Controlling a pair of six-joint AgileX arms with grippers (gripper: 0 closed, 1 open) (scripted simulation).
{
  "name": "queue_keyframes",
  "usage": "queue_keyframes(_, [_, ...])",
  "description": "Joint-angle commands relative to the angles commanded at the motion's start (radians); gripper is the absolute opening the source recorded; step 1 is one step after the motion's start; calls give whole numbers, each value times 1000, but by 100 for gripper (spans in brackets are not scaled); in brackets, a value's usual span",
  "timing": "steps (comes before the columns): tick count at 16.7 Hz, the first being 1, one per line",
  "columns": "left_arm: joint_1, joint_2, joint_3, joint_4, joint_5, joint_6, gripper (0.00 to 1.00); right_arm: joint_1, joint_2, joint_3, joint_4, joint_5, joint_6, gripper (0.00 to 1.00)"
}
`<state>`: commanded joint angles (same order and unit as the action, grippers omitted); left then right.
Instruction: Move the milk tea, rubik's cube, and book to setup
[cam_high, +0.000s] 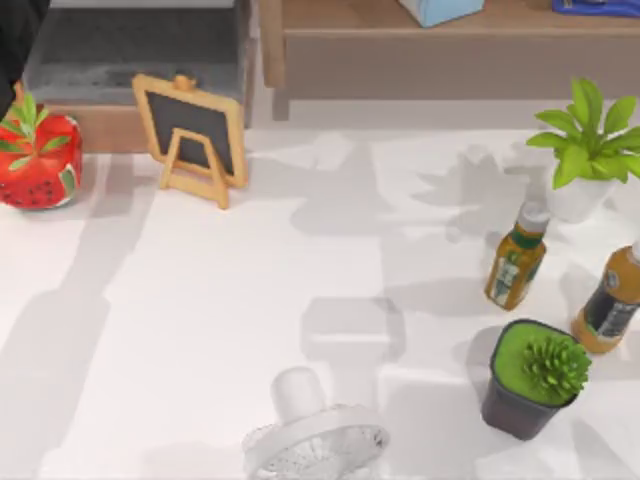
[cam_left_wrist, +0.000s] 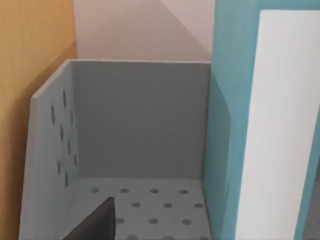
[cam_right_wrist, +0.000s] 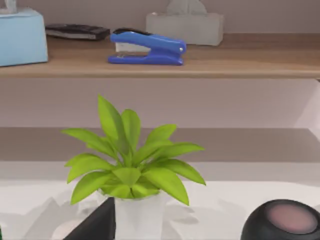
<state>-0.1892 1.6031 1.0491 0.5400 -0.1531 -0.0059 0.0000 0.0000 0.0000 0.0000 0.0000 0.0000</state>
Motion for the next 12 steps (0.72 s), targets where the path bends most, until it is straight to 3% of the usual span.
queue_keyframes(5, [-30,267,179,94,-28,-2,100,0,0,0,0,0,0,100])
queue_keyframes(12, [-29,300,202,107,-31,-2,100,0,0,0,0,0,0,100])
